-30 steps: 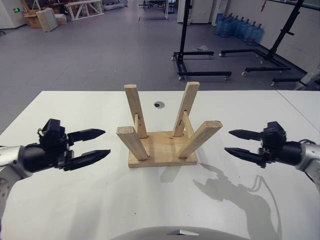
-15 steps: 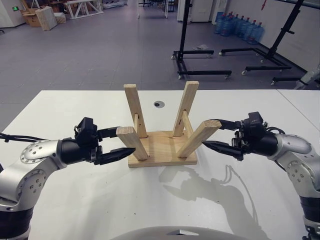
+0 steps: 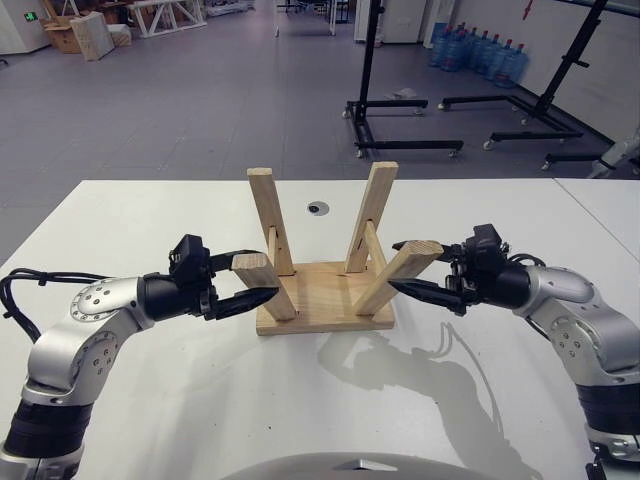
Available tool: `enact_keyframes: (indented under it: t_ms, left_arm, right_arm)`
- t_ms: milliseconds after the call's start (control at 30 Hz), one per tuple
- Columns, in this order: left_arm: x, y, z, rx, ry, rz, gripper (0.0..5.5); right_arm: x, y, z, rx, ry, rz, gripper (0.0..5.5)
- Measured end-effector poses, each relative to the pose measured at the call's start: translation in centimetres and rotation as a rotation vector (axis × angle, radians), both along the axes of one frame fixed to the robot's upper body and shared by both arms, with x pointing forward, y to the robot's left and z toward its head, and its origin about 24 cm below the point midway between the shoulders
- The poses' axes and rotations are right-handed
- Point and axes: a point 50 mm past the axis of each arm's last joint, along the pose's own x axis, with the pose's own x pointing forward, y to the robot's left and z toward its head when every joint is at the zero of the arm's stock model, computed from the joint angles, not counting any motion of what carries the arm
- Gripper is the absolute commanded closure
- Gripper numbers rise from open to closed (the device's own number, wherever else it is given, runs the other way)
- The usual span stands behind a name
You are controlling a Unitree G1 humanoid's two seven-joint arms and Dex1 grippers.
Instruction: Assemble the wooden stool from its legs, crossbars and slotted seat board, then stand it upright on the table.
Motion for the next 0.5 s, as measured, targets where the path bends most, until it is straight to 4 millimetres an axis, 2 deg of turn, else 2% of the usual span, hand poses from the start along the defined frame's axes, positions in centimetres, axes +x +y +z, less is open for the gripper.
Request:
enact_keyframes:
  t_ms: [233, 333, 500]
  left_arm:
    - [-0.1, -0.4, -0.3, -0.011, 0.016, -0.017, 3.26]
    - [0.1, -0.5, 0.1, -0.045, 0.028, -0.019, 3.74]
    - [0.6, -0.2, 1.3, -0.154, 0.146, -0.016, 3.89]
  right_arm:
    - [0.0, 0.1, -0.3, 0.005, 0.005, 0.006, 3.88]
    - [0.0, 0.4, -0.4, 0.006, 0.005, 0.023, 4.01]
    - [0.5, 0.3, 0.5, 0.063, 0.055, 0.021, 4.02]
